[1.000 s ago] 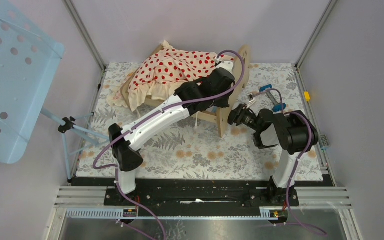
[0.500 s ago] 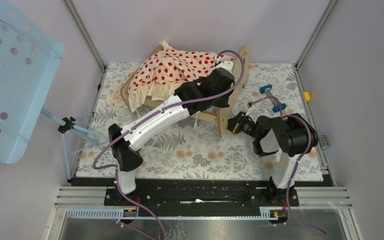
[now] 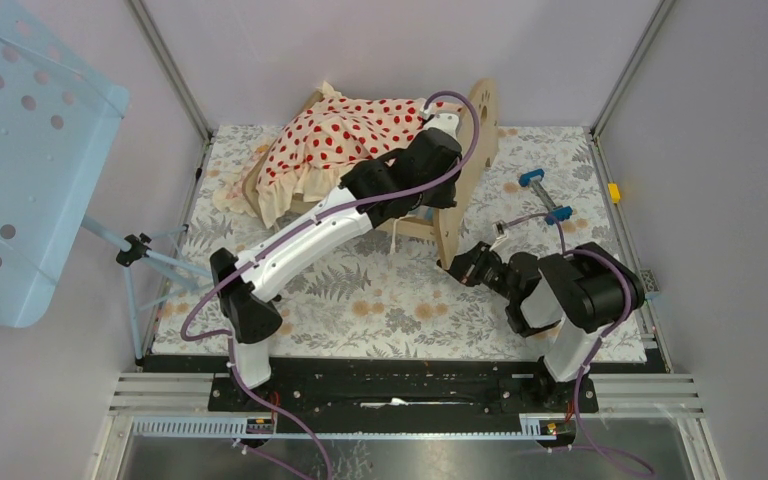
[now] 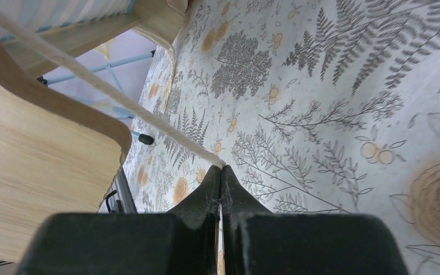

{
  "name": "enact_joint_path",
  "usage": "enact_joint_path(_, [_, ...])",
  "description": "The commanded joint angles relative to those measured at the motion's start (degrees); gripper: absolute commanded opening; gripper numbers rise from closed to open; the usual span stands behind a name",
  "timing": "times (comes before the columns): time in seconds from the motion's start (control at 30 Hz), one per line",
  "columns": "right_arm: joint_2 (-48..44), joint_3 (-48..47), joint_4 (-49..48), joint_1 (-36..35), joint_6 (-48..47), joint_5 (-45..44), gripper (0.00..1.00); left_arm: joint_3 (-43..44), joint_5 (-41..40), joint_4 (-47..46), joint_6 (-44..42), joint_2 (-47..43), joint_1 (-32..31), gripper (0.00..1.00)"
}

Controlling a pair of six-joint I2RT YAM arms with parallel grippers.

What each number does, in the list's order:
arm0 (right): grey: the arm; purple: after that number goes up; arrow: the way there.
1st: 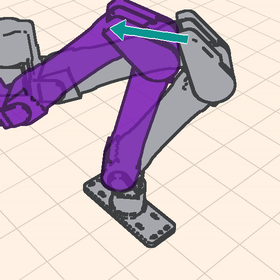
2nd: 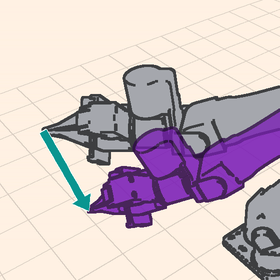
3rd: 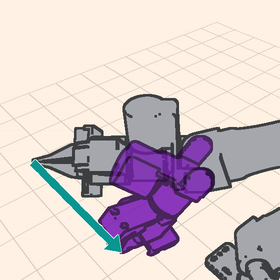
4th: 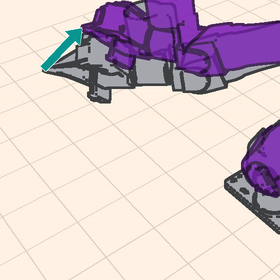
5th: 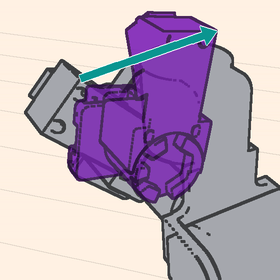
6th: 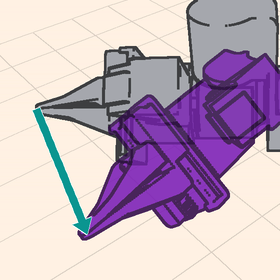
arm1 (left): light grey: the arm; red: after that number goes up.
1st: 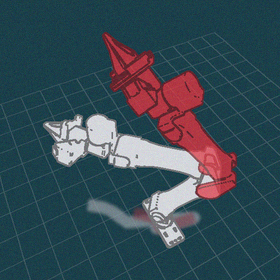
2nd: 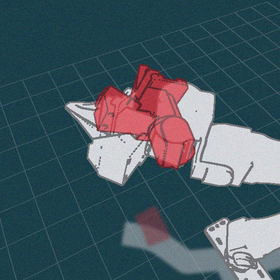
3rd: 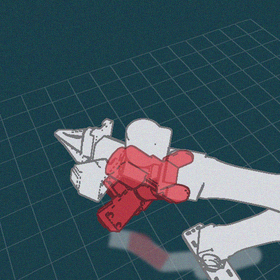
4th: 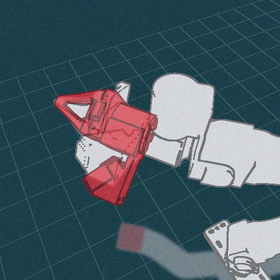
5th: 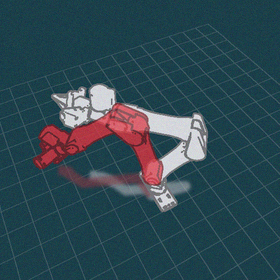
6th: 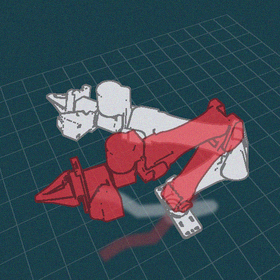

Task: Set up the pet bed
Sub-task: Adjust the ropes on the bed frame.

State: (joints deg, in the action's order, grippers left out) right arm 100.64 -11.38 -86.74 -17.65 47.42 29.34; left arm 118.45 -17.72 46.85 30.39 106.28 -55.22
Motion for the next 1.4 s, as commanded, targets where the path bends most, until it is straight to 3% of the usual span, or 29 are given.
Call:
enact_joint_path(0.0, [-1.4,1.0,-11.5,-4.5,-0.1,-5.5,0.00,2.6,-3.0,-15.9,-1.4,-8.2,0.2,0.00])
enact_joint_path(0.2, [-4.3,3.4,-11.5,-9.5,-1.2,-11.5,0.00,1.2,-2.8,-16.5,-1.1,-8.3,0.3,0.00])
enact_joint_path(0.6, [-15.0,8.3,-10.2,-12.7,-0.8,-14.5,0.00,-8.1,0.4,-23.1,1.4,-8.9,0.4,0.00])
enact_joint_path(0.83, [-23.6,8.2,0.0,-14.0,-2.8,-15.0,0.00,-10.0,2.1,-25.1,2.8,-7.2,0.4,0.00])
enact_joint_path(1.13, [-42.0,8.2,24.7,-14.3,-9.6,-20.2,0.00,-9.6,3.2,-26.9,3.8,-5.4,0.4,0.00])
enact_joint_path(1.37, [-41.5,6.5,28.3,-14.3,-9.9,-21.6,0.00,-12.2,6.4,-29.5,5.7,-4.0,0.4,0.00])
